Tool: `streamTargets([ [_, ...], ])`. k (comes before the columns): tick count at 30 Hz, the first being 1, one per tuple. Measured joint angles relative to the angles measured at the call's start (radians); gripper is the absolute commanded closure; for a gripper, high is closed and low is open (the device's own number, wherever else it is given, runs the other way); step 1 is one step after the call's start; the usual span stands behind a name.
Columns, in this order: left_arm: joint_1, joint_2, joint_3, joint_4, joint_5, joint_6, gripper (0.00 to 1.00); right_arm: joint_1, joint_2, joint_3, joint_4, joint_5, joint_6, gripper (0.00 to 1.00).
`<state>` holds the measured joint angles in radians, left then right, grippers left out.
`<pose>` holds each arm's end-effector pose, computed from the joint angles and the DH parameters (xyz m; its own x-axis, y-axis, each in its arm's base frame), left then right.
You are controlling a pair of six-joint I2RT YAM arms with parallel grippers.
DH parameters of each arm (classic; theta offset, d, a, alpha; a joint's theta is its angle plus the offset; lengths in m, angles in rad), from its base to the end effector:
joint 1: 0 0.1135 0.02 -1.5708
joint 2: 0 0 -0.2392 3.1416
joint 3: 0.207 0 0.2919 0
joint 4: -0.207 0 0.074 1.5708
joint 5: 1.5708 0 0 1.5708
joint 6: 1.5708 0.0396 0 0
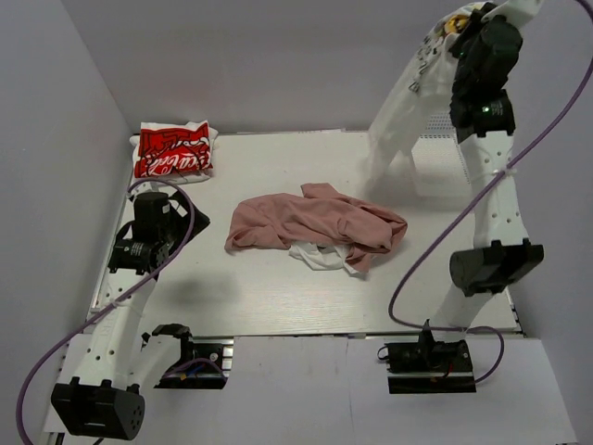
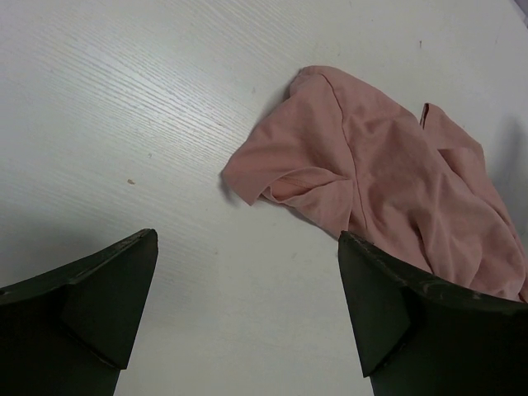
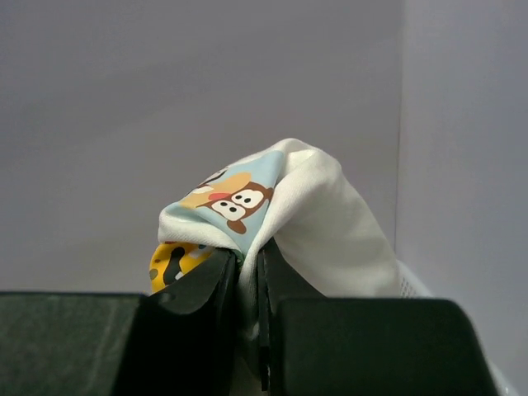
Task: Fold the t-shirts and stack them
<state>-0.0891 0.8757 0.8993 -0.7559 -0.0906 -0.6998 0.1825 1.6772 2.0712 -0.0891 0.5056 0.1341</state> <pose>0.2347 -0.0174 0.2881 -0.5233 -0.5972 -0.6078 -0.4124 0.8017 -0.4327 0.3868 0.0519 0.5490 0.3321 0.1802 -0.9259 0.2534 0.9284 0.2716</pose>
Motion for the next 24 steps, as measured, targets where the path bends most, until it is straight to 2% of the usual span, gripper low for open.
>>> streamTargets([
  [3, 0.000, 0.018, -0.005, 0.004, 0.001, 0.000, 0.00, -0.119, 0.143, 0.190, -0.067, -0.088, 0.048, 1.00],
  [6, 0.000, 0.037, -0.008, 0.010, 0.001, 0.000, 0.00, -0.227, 0.202, 0.198, -0.085, -0.165, 0.082, 1.00],
  [9, 0.000, 0.061, -0.010, 0.019, 0.003, 0.000, 0.00, -0.307, 0.247, 0.170, -0.076, -0.176, 0.055, 1.00],
  [13, 0.000, 0.109, -0.010, 0.031, 0.010, 0.000, 0.00, -0.339, 0.293, 0.130, -0.043, -0.214, -0.017, 1.00],
  [18, 0.000, 0.165, -0.011, 0.029, 0.020, 0.001, 0.00, -0.327, 0.327, -0.095, 0.034, -0.285, -0.074, 1.00],
  [19, 0.000, 0.174, -0.011, 0.027, 0.020, 0.001, 0.00, -0.324, 0.355, -0.116, 0.034, -0.291, -0.075, 0.97],
  [20, 0.000, 0.182, -0.011, 0.023, 0.020, 0.001, 0.00, -0.320, 0.397, -0.124, 0.020, -0.298, -0.075, 0.62],
  [22, 0.000, 0.189, -0.011, 0.019, 0.020, 0.001, 0.00, -0.317, 0.472, -0.122, -0.022, -0.303, -0.069, 0.12],
  [24, 0.000, 0.192, -0.011, 0.018, 0.020, 0.001, 0.00, -0.317, 0.523, -0.119, -0.081, -0.305, -0.077, 0.10],
])
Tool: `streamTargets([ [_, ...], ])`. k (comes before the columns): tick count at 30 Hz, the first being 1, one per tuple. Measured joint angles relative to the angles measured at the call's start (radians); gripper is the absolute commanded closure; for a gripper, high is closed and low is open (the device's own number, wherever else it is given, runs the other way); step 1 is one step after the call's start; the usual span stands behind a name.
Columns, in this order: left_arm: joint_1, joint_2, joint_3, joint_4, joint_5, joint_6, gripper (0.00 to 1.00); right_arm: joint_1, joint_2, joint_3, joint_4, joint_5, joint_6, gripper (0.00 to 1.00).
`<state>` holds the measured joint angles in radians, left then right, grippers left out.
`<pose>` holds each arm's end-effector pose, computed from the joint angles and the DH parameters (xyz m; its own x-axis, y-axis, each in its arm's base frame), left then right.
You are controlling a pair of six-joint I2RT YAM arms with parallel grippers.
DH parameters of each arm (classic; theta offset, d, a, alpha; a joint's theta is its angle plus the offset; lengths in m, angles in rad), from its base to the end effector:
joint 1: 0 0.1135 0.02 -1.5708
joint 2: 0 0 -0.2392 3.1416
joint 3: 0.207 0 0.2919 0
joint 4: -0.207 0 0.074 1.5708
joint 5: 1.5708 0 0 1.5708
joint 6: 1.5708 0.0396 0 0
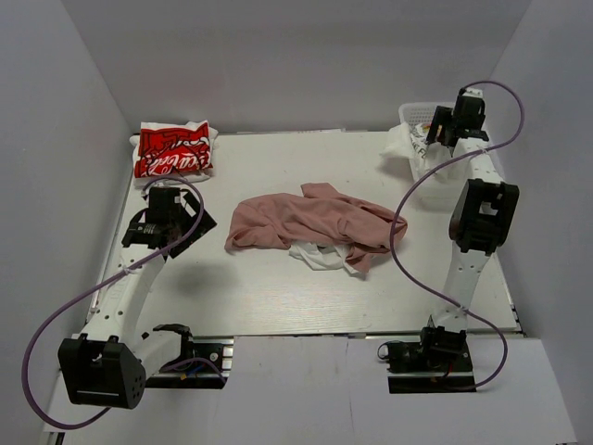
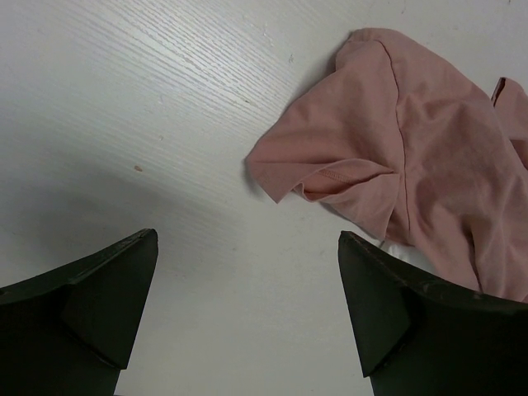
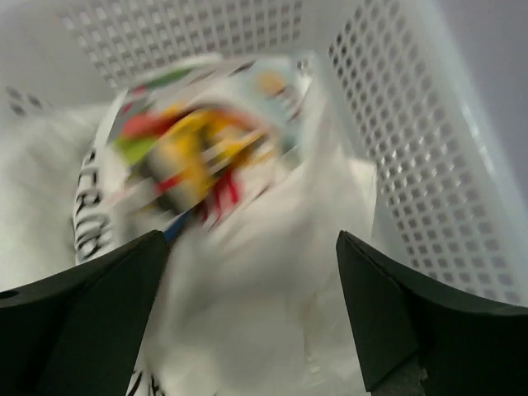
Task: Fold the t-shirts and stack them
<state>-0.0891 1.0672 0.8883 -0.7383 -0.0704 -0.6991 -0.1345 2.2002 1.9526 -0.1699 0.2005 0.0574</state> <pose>0.2646 -0.0208 0.2411 -0.6350 -0.5878 -0.5014 -0.4735 0.8089 -0.3486 0.5495 -0.0823 0.2493 -0.3833 0.1086 -0.9172 0.3344 0.9420 -0.0282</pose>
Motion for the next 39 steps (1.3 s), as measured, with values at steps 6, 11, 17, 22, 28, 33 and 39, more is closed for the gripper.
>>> streamTargets([
  [6, 0.000, 0.000, -0.001, -0.002, 0.007, 0.000, 0.00, 0.006, -0.008, -0.008, -0.139, -0.039, -0.013, 0.10],
  [11, 0.000, 0.001, -0.017, -0.002, 0.017, 0.000, 0.00, 0.061, -0.253, -0.157, -0.116, -0.073, -0.061, 0.10],
  [17, 0.000, 0.001, -0.037, 0.008, 0.047, 0.001, 0.00, 0.343, -0.631, -0.541, 0.052, -0.098, -0.150, 0.10],
  [22, 0.000, -0.009, -0.043, 0.015, 0.069, 0.004, 0.00, 0.527, -0.669, -0.758, 0.066, -0.169, -0.164, 0.10],
  [28, 0.000, -0.058, -0.064, 0.017, 0.106, 0.011, 0.00, 0.619, -0.674, -1.023, 0.100, -0.248, -0.083, 0.10],
  [33, 0.000, -0.075, -0.071, 0.024, 0.117, 0.014, 0.00, 0.683, -0.645, -1.040, 0.106, -0.226, -0.056, 0.69],
  [39, 0.000, -0.077, -0.077, 0.025, 0.121, 0.022, 0.00, 0.768, -0.669, -0.913, 0.036, -0.078, -0.022, 1.00],
])
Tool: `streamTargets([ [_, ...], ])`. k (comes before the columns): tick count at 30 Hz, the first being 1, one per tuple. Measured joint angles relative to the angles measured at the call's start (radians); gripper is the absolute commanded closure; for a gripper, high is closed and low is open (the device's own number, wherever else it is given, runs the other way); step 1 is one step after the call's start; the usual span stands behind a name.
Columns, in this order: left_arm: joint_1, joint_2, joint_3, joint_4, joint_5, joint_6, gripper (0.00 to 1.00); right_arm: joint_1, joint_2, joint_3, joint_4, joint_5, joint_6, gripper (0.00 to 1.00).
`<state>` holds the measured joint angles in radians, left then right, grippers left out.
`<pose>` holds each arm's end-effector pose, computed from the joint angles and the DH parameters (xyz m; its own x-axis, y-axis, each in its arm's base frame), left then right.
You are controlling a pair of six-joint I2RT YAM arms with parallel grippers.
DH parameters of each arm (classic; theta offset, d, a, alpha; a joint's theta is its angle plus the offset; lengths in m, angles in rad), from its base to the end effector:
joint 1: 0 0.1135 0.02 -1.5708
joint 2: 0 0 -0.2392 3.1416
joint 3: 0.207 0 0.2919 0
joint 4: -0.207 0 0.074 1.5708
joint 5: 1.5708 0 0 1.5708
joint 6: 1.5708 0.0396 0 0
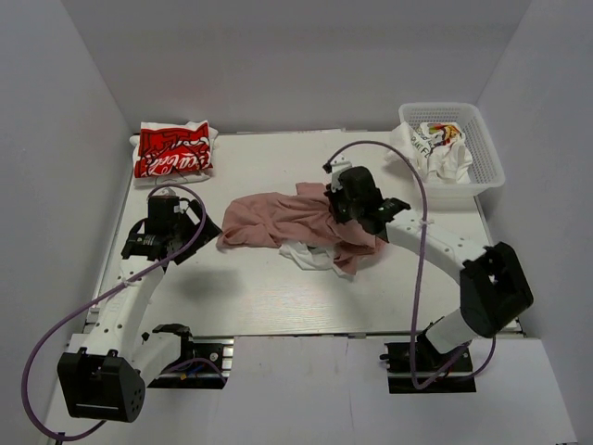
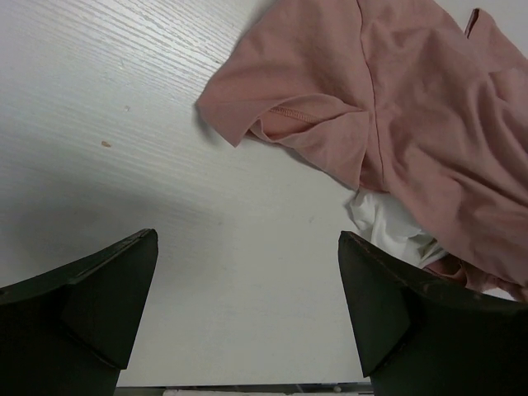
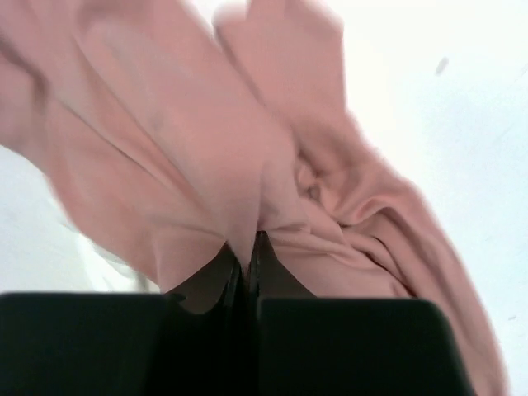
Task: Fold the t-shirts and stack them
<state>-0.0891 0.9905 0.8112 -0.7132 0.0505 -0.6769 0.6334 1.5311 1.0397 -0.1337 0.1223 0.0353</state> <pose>0.2507 -0.0244 0.2332 -0.6800 -0.5673 -0.4645 -0.3919 0.8166 -0.4237 0.3112 0.2225 0.2043 -0.4893 -0.3158 -0.8129 -0.4908 0.8702 -0.0427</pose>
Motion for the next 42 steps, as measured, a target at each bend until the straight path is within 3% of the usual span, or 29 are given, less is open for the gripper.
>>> streamTargets([
  [7, 0.000, 0.000, 0.000, 0.000, 0.002, 0.000, 0.00, 0.029, -0.253, 0.148, 0.040, -0.033, 0.011, 1.00],
  [10, 0.000, 0.000, 0.000, -0.001, 0.003, 0.000, 0.00, 0.028, -0.281, 0.267, 0.058, -0.058, 0.013, 1.00],
  [16, 0.000, 0.000, 0.000, -0.007, 0.001, 0.000, 0.00, 0.014, -0.166, 0.601, 0.032, 0.037, 0.011, 1.00],
  [24, 0.000, 0.001, 0.000, -0.018, -0.017, 0.001, 0.00, -0.102, 0.038, 1.017, 0.013, 0.379, -0.122, 1.00],
  [30, 0.000, 0.032, 0.002, -0.020, -0.043, 0.003, 0.00, -0.234, 0.141, 1.074, 0.244, 0.634, -0.395, 1.00],
  [34, 0.000, 0.088, 0.003, -0.021, -0.061, 0.003, 0.00, -0.353, 0.257, 1.120, 0.347, 0.698, -0.500, 1.00],
  [39, 0.000, 0.154, 0.007, -0.024, -0.079, 0.001, 0.00, -0.499, 0.352, 1.067, 0.325, 0.645, -0.464, 1.00],
  [42, 0.000, 0.195, 0.010, -0.029, -0.095, -0.001, 0.00, -0.573, 0.424, 1.040, 0.258, 0.520, -0.381, 1.00],
])
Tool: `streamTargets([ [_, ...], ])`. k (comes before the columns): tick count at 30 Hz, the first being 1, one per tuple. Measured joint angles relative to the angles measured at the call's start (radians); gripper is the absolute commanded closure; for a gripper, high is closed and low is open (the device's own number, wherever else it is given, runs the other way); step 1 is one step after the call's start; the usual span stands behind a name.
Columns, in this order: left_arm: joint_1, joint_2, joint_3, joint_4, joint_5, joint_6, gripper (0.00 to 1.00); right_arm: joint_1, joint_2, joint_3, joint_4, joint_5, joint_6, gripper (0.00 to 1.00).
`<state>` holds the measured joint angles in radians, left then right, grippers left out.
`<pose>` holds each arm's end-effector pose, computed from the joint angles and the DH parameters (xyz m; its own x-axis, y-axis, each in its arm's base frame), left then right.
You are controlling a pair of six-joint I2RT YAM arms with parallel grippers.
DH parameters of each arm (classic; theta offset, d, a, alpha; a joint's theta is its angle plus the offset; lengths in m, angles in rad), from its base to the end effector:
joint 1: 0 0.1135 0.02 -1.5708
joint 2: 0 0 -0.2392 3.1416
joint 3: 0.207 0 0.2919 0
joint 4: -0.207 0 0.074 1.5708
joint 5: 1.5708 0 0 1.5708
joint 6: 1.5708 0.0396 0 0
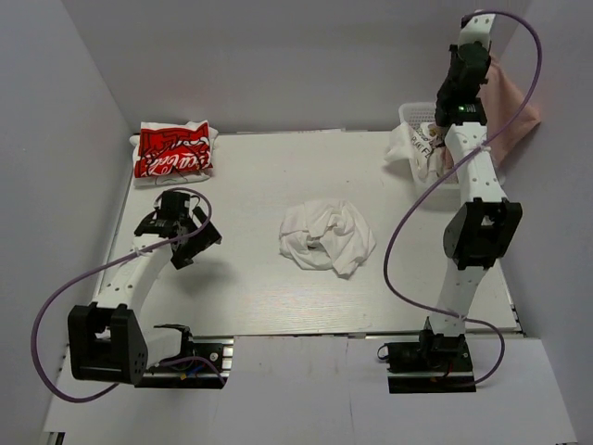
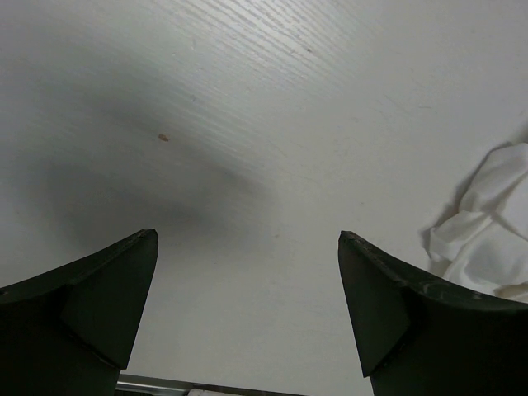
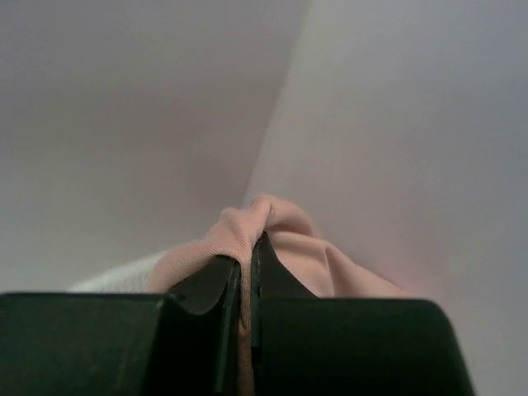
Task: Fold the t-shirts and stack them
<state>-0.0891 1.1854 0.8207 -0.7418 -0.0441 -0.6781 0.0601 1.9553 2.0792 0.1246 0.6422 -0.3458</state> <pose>0.2683 -0.0222 0.1878 -0.7370 -0.5633 -0.3735 -0.5048 0.8262 -0.2502 0.4888 0.0056 0.4561 0.0509 -0.2689 -0.9618 0.5832 0.7898 -0.1899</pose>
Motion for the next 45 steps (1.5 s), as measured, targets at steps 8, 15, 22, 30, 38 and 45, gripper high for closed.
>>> streamTargets([
  [8, 0.000, 0.088, 0.015, -0.016, -0.011, -0.001, 0.00, -0.148, 0.330, -0.092, -0.201, -0.380, 0.143, 1.00],
  [15, -0.006, 0.108, 0.038, 0.052, 0.097, 0.027, 0.00, -0.159, 0.396, -0.093, -0.301, -0.521, 0.227, 0.38],
  [22, -0.082, 0.209, 0.096, 0.194, 0.249, 0.042, 0.00, -0.140, 0.068, -0.202, -0.341, -0.639, 0.342, 0.10],
  [30, -0.351, 0.400, 0.222, 0.268, 0.264, 0.060, 0.00, 0.020, -0.556, -0.669, -0.225, -0.650, 0.424, 0.10],
  [38, -0.448, 0.563, 0.242, 0.270, 0.190, 0.068, 0.26, 0.193, -0.724, -1.086, -0.241, -0.661, 0.548, 0.10],
  [45, -0.472, 0.683, 0.335, 0.320, 0.203, 0.068, 0.99, 0.321, -0.868, -1.339, -0.283, -0.716, 0.611, 0.10],
])
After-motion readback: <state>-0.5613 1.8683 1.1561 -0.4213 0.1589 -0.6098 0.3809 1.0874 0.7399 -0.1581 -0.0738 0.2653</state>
